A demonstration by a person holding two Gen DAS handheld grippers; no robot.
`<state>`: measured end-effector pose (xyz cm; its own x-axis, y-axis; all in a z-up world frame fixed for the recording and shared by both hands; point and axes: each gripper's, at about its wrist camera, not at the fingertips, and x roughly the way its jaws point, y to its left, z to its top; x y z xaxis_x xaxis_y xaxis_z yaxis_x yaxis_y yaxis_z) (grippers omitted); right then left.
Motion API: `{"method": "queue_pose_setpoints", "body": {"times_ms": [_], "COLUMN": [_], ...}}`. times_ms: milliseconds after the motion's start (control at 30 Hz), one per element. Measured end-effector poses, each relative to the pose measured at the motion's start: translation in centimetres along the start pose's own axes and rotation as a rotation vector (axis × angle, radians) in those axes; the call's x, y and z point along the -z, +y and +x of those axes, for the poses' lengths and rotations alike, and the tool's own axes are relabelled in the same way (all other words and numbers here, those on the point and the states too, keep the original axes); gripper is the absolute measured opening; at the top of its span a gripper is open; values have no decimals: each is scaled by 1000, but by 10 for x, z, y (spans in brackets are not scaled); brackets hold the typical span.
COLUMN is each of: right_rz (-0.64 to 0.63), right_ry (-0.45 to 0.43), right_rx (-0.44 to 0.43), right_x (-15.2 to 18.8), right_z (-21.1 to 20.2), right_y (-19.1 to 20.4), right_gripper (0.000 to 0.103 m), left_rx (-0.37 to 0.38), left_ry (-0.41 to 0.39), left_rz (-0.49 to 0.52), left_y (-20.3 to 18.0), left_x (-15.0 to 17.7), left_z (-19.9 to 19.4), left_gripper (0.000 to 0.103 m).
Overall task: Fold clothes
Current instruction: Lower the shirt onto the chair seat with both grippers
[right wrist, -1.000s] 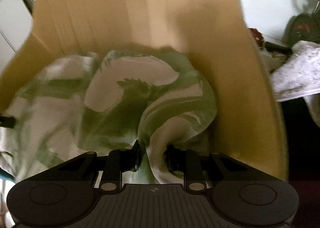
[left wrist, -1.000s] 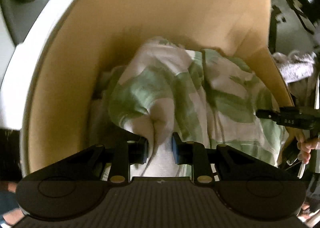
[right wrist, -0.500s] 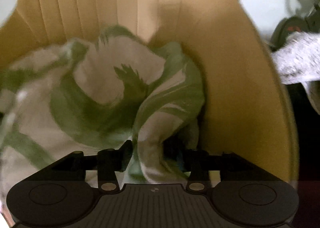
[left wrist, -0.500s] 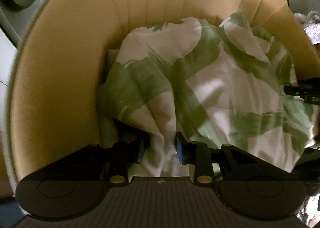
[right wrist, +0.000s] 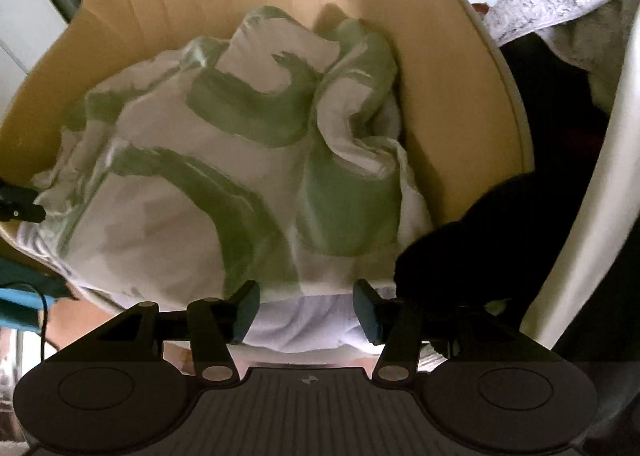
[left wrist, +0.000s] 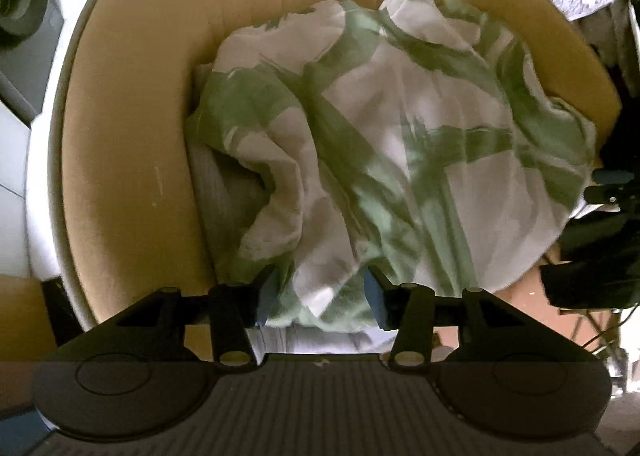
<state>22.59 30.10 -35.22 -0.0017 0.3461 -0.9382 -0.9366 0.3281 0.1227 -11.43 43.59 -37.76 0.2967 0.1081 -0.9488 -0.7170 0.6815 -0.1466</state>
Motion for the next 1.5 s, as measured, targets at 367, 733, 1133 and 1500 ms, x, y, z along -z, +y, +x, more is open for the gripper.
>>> {"method": "queue_pose_setpoints", "body": {"times_ms": [367,733,1133,1500], "right_rz": [192,562,762,759], "right_ry": [8,-17,-9,-14], "right_rx": [-7,-61,-95,-86], "right_x": [2,11,20,17], "right_z": [13,26,45,64], "right_y": [-5,-36,-41,-39], "right_gripper": [49,58,40,31], "left_rx": [-111,-27,267,385], "left_ry": [40,83,25,-44], "left_rz": [194,-77,-513,-986], "left_y": [-20,5,41,66], "left_x": [-4,21,58,85], "left_z": [23,-4,-10,51], "left_gripper": [53,4,61,14]}}
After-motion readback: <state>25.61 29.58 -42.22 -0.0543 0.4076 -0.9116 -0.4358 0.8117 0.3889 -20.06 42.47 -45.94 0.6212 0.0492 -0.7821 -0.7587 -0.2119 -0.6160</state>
